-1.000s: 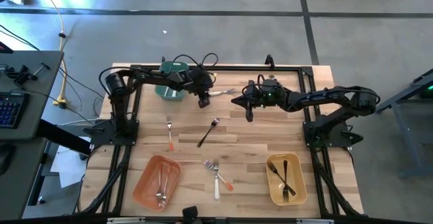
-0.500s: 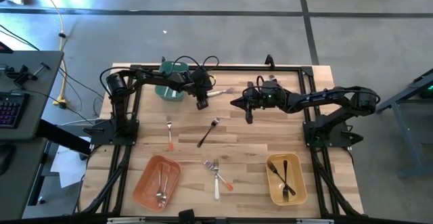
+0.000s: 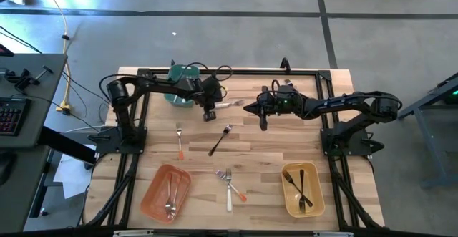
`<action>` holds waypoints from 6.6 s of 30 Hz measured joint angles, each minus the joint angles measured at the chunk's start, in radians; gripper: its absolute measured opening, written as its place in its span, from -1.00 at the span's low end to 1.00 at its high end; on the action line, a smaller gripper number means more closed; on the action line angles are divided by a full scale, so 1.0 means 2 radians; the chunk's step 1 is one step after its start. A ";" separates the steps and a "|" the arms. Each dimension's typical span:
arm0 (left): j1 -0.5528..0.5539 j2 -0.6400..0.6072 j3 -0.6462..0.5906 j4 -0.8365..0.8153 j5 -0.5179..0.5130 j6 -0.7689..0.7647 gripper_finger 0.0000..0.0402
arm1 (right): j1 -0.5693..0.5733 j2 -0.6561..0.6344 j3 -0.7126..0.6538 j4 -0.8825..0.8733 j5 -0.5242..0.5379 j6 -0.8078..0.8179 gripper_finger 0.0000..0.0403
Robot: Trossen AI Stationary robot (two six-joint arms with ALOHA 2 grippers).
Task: Sort silverware by color (type)
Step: Put the white fork into the green bin
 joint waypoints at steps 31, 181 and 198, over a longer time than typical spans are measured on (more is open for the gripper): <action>-0.024 0.033 0.003 0.014 -0.031 -0.108 -0.59 | 0.039 0.000 0.000 0.015 0.000 0.004 -1.00; 0.031 -0.038 0.144 -0.182 0.014 0.049 -0.86 | 0.039 0.000 0.000 0.003 0.000 -0.001 -1.00; 0.032 0.079 0.148 -0.118 -0.032 0.180 -0.44 | 0.039 0.000 0.000 0.000 0.000 -0.004 -1.00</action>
